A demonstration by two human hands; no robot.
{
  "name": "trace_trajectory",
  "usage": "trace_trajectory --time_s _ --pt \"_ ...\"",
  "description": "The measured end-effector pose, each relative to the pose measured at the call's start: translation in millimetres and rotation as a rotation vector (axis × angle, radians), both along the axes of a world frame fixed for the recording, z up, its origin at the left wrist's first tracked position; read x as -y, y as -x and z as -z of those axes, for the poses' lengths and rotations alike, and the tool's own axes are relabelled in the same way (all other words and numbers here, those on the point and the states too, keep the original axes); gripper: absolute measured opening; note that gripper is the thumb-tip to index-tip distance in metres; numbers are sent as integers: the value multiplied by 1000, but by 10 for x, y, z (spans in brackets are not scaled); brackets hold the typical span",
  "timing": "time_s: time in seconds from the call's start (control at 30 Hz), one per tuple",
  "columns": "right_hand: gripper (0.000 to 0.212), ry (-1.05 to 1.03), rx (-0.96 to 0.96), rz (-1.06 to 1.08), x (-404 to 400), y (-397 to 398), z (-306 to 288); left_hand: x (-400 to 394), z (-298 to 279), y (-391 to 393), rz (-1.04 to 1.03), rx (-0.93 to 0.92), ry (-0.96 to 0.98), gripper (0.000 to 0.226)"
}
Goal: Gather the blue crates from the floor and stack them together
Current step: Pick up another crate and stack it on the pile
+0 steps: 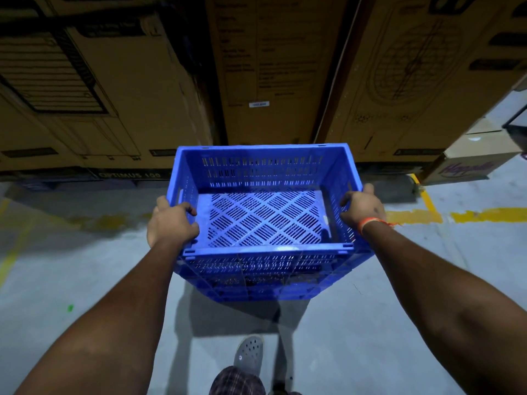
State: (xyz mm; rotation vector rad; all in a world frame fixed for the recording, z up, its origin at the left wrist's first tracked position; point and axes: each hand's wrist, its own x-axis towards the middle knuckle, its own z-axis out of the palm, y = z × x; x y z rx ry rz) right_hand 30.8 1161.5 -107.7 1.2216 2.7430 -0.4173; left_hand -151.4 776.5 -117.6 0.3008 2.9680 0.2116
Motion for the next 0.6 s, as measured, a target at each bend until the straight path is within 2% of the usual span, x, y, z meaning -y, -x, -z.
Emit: trace_trajectory --time_s 0.6 --pt "19 -27 26 -13 108 -55 -41 50 -48 20 23 21 -18 24"
